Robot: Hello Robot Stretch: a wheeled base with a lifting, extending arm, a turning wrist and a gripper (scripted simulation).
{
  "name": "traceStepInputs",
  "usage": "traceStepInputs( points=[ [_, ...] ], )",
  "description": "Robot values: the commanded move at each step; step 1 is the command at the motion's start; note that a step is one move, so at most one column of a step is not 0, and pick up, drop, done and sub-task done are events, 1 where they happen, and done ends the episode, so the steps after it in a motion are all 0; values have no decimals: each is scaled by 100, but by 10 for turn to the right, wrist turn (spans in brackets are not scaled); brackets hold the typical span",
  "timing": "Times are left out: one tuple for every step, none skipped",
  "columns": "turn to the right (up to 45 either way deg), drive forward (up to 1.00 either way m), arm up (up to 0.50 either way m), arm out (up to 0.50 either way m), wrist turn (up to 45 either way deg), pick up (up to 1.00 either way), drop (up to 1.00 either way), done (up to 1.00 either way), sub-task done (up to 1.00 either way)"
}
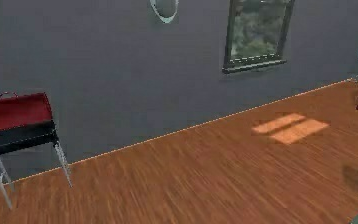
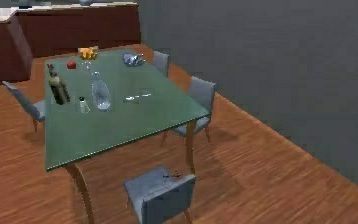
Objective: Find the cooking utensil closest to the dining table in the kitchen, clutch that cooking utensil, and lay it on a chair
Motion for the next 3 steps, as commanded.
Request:
traceStepInputs(
  points=[
    [0, 90, 0, 0, 0, 0, 0, 0, 0],
    [420, 0, 0, 0, 0, 0, 0, 0, 0],
    [0, 5, 0, 0, 0, 0, 0, 0, 0]
  ],
)
